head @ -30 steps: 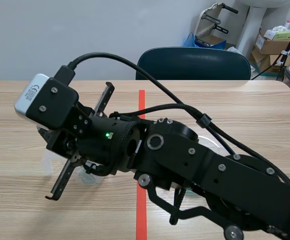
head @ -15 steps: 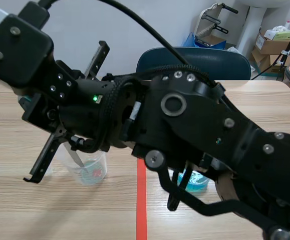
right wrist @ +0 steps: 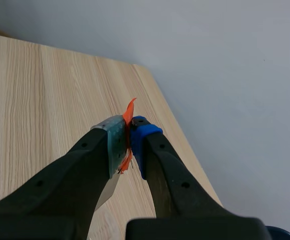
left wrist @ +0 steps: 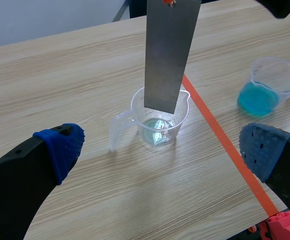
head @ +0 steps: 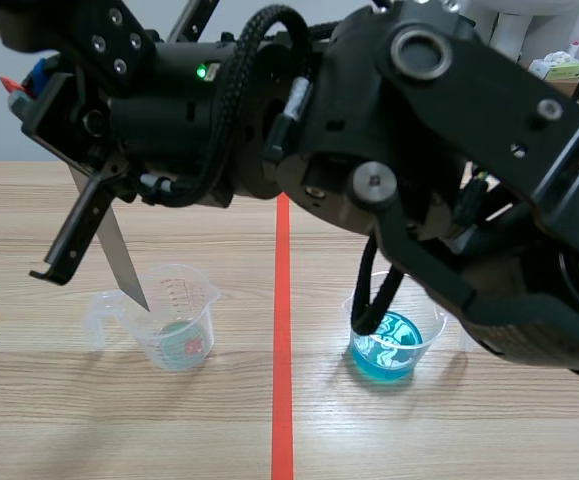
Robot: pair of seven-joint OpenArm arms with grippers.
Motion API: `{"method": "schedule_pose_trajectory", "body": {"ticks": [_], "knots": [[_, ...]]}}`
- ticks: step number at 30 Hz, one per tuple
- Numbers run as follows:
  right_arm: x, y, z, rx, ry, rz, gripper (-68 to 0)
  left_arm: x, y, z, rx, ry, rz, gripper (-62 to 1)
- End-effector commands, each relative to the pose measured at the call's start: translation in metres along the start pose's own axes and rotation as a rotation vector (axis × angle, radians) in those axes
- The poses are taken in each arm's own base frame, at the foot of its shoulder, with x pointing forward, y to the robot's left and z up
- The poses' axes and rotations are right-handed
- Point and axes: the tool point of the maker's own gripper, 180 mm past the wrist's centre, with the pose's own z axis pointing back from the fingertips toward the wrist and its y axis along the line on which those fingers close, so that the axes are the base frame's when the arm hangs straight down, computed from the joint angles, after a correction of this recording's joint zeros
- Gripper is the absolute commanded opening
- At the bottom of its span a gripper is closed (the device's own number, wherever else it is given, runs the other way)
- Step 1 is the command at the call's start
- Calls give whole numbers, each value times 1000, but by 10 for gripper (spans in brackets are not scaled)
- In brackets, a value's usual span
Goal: Do the redox reaction experiment
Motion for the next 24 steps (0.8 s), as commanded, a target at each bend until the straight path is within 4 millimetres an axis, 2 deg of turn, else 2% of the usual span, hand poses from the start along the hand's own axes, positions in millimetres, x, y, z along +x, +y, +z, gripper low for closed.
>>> {"method": "schedule_pose_trajectory", "body": {"ticks": [1, 4, 24], "knots": [[18, -7, 0, -1, -53, 22, -667, 11, -2, -1, -2, -38, -1, 14], [22, -3, 0, 40, -63, 20, -667, 11, -2, -1, -2, -38, -1, 14], [23, -5, -1, 39, -64, 21, -667, 11, -2, -1, -2, -38, -1, 14]]}}
